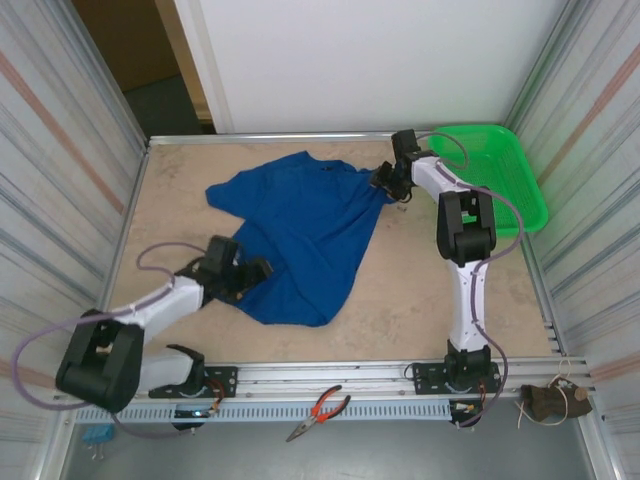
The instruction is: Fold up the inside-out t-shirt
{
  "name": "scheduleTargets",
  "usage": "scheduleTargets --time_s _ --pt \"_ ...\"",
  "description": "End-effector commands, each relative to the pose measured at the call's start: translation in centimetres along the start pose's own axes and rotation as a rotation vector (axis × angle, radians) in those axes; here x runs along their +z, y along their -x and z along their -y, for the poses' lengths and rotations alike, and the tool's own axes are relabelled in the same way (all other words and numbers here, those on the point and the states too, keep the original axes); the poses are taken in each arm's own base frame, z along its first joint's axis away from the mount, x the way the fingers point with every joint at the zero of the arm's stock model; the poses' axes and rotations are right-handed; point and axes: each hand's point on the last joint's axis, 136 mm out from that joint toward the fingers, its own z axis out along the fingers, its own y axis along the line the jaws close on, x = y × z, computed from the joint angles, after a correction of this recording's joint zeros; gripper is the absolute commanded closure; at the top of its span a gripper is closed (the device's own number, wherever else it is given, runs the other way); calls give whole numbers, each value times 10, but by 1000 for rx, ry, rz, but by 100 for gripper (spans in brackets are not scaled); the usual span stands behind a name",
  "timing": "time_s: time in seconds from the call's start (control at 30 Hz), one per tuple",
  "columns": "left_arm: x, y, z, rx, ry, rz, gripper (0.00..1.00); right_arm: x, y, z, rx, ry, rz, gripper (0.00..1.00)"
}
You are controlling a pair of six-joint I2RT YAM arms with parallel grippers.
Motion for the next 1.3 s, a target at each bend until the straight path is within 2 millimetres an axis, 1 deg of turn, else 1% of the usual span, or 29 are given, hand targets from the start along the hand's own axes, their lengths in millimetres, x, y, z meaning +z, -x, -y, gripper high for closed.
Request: scheduleTargets --time_s 0.0,0.03,0.07,0.1,0.13,0.2,0.27,0.3,0.33,0.37,0.43,0.47,0.53,0.57,0.63,0.7,0.73,0.83,0.9,0.93,1.0,1.07,1.1,1.13,1.17,1.27 --pt "-6 -48 -8 -117 68 -11 18 1 5 -13 -11 28 -38 49" --pt "-14 -54 3 -90 53 18 18 0 7 -19 -25 44 -40 49" --pt "-25 -54 14 -62 42 50 17 -3 11 -25 -41 61 -36 49" --pt "-34 -51 22 -35 39 76 17 -9 14 -31 -57 78 -33 49" --pt "-44 -42 31 -8 36 107 16 -18 17 -39 -74 98 -26 48" --pt "-63 -15 49 44 16 176 16 -44 19 -55 -109 147 -3 47" --pt "-74 19 57 47 6 219 16 -74 11 -67 -150 182 15 46" --pt "-76 38 60 51 -8 235 16 -90 4 -69 -171 188 21 46" --pt "-76 59 59 38 -10 253 16 -105 -5 -69 -187 196 31 45" --pt "-75 77 58 26 -12 266 16 -116 -15 -64 -191 196 32 44" --pt "-69 121 57 31 -6 295 16 -138 -42 -48 -169 212 36 43" --pt "-62 137 55 29 12 290 16 -145 -57 -43 -159 227 32 42" --pt "-43 173 64 75 17 274 16 -157 -101 -29 -173 232 0 42" --pt "-34 184 67 85 31 257 16 -160 -121 -24 -182 226 -8 42" --pt "-10 204 78 139 38 225 15 -163 -166 -17 -197 241 -36 41" --pt "12 216 82 148 45 194 15 -161 -207 -14 -224 243 -74 41" --pt "23 220 80 140 60 179 16 -160 -228 -14 -251 243 -95 41" --pt "50 226 74 117 88 137 16 -156 -284 -22 -360 241 -134 41" --pt "62 228 68 97 108 133 16 -147 -312 -23 -417 216 -173 41" --pt "69 230 64 85 121 128 16 -139 -325 -20 -434 193 -197 42" --pt "79 233 55 47 144 114 16 -122 -344 -11 -437 157 -249 43" --pt "87 239 45 1 158 107 16 -106 -351 7 -432 89 -264 43" --pt "91 244 40 -19 164 107 16 -101 -350 19 -423 47 -262 44" --pt "87 253 39 -36 163 124 16 -97 -348 31 -409 13 -261 44" --pt "97 254 28 -55 185 112 16 -95 -346 41 -394 -11 -260 44" --pt "97 276 18 -92 200 135 16 -94 -335 66 -352 -73 -258 44"
